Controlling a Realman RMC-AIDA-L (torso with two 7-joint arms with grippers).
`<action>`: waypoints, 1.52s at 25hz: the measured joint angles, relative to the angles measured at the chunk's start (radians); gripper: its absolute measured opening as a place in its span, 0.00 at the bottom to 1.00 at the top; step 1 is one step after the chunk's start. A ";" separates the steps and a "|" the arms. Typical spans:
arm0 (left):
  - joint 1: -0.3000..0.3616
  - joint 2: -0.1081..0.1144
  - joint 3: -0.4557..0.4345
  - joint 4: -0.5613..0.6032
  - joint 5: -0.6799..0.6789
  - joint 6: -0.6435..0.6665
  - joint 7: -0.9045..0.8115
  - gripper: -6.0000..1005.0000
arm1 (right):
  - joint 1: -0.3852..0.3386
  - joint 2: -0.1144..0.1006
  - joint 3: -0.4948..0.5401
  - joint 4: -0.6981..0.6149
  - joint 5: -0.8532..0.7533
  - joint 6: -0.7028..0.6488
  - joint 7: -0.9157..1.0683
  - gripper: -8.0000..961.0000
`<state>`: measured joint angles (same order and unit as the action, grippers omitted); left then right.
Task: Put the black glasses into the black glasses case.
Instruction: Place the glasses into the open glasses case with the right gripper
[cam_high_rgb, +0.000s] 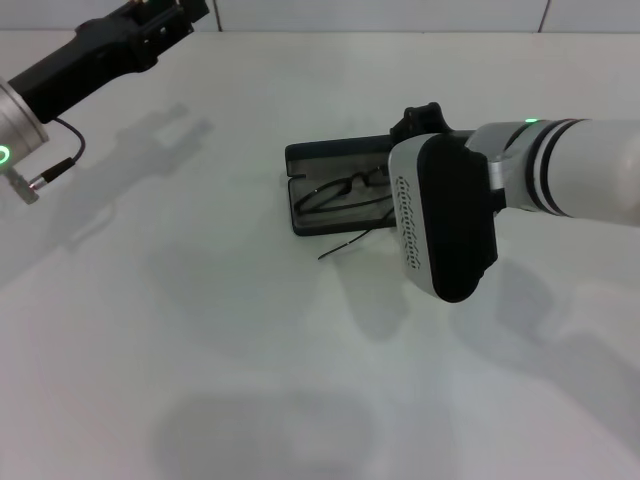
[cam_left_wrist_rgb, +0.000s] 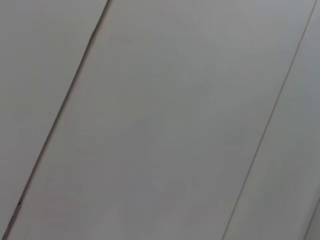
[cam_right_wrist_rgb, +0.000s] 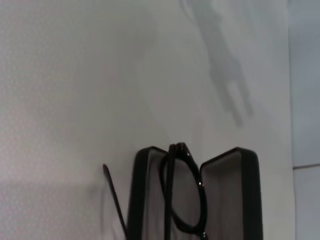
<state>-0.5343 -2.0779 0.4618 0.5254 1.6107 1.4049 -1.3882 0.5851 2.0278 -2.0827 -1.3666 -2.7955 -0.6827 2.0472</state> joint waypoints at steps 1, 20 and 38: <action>0.000 0.000 0.000 0.000 0.000 0.000 0.000 0.61 | -0.003 0.000 0.001 -0.001 0.000 0.000 0.001 0.20; -0.012 0.008 0.003 -0.014 0.003 -0.010 0.000 0.61 | -0.067 0.000 0.030 -0.107 0.077 -0.171 -0.002 0.20; -0.016 0.001 0.003 -0.024 0.005 -0.011 0.000 0.61 | -0.020 0.000 -0.036 0.022 0.038 -0.057 -0.006 0.21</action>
<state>-0.5507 -2.0770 0.4647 0.5017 1.6155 1.3942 -1.3883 0.5656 2.0278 -2.1190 -1.3446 -2.7575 -0.7397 2.0408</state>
